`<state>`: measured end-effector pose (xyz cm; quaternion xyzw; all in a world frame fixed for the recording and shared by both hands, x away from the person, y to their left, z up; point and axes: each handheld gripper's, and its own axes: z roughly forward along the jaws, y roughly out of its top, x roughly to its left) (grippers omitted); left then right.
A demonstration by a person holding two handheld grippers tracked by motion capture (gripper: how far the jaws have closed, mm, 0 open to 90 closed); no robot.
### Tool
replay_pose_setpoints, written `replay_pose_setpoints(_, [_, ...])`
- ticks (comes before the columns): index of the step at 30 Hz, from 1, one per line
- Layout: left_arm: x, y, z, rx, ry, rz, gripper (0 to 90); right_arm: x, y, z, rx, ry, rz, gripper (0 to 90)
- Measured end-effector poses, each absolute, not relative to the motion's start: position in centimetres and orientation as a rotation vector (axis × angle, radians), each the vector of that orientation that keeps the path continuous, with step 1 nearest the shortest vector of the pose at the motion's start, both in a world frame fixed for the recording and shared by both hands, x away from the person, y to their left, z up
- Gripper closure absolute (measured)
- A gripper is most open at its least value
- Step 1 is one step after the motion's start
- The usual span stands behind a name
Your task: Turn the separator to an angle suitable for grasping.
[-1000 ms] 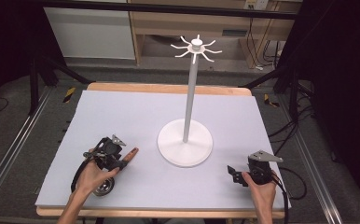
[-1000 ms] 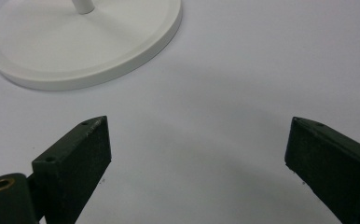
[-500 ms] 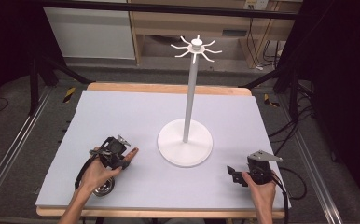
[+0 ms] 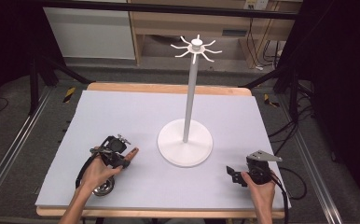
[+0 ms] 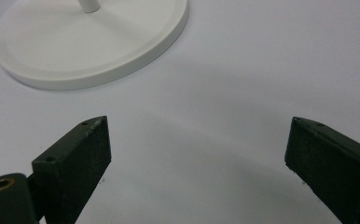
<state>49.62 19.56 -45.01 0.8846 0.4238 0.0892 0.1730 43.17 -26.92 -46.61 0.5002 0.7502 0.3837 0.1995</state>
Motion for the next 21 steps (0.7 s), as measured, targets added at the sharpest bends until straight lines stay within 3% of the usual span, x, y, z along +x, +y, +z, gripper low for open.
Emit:
replay_pose_setpoints(12, [49.6, 19.9, -45.0, 2.483, 1.2, 0.252, 67.3, 43.3, -26.9, -46.7, 1.392, 2.113, 1.067, 7.4])
replay_pose_setpoints(21, [48.6, 20.9, -43.0, 2.385, 1.165, 0.324, 67.4, 43.4, -26.9, -46.9, 1.4, 2.117, 1.073, 7.5])
